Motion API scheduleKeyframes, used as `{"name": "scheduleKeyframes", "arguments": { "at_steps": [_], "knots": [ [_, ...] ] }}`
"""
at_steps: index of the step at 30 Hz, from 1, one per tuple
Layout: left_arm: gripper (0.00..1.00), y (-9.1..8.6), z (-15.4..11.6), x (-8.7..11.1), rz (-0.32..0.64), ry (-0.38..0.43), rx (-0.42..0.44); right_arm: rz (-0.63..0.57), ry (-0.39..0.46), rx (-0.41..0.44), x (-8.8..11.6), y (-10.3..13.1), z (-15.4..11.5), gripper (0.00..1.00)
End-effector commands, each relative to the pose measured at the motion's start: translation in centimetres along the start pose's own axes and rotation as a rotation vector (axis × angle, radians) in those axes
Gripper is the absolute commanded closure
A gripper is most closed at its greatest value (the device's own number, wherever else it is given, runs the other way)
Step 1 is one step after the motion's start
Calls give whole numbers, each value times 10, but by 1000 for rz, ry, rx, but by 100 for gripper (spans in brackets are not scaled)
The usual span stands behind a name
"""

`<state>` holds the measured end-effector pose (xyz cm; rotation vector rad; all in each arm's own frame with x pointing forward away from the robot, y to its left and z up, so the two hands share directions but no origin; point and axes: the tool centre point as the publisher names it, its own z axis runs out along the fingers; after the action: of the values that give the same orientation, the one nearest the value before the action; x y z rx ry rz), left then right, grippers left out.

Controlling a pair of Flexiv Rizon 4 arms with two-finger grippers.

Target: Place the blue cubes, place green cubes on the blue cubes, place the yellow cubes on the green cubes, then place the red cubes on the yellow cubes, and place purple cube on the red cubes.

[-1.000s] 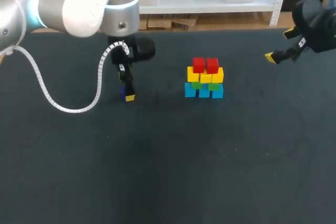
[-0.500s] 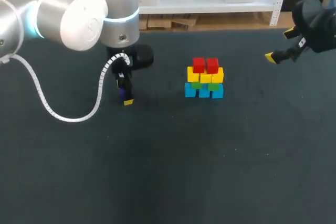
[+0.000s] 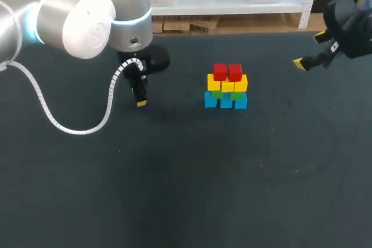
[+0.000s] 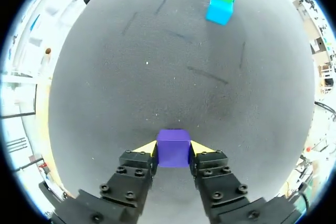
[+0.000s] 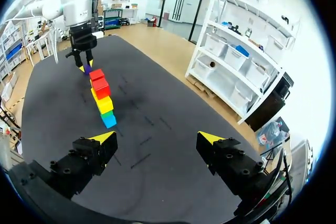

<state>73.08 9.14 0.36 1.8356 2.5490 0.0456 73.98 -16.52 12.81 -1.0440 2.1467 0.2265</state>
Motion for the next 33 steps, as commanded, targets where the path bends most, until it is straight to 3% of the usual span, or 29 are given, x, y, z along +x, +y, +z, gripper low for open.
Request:
{"name": "scheduleKeyframes", "arguments": {
  "at_steps": [1, 8, 12, 22, 33],
  "knots": [
    [100, 3, -27, 5, 47, 44, -4, 0, -1, -3, 0, -1, 0, 0],
    [100, 21, -99, -11, 89, 18, -70, 0, -1, -3, 0, -1, 0, 0],
    [100, 22, -124, -31, 129, 7, -81, 0, -1, -3, 0, -1, 0, 0],
    [100, 14, -167, -81, 235, -33, -31, 0, -1, -3, 0, -1, 0, 0],
    [100, -16, -176, -139, 386, 1, 65, 0, -1, -3, 0, -1, 0, 0]
  ]
}}
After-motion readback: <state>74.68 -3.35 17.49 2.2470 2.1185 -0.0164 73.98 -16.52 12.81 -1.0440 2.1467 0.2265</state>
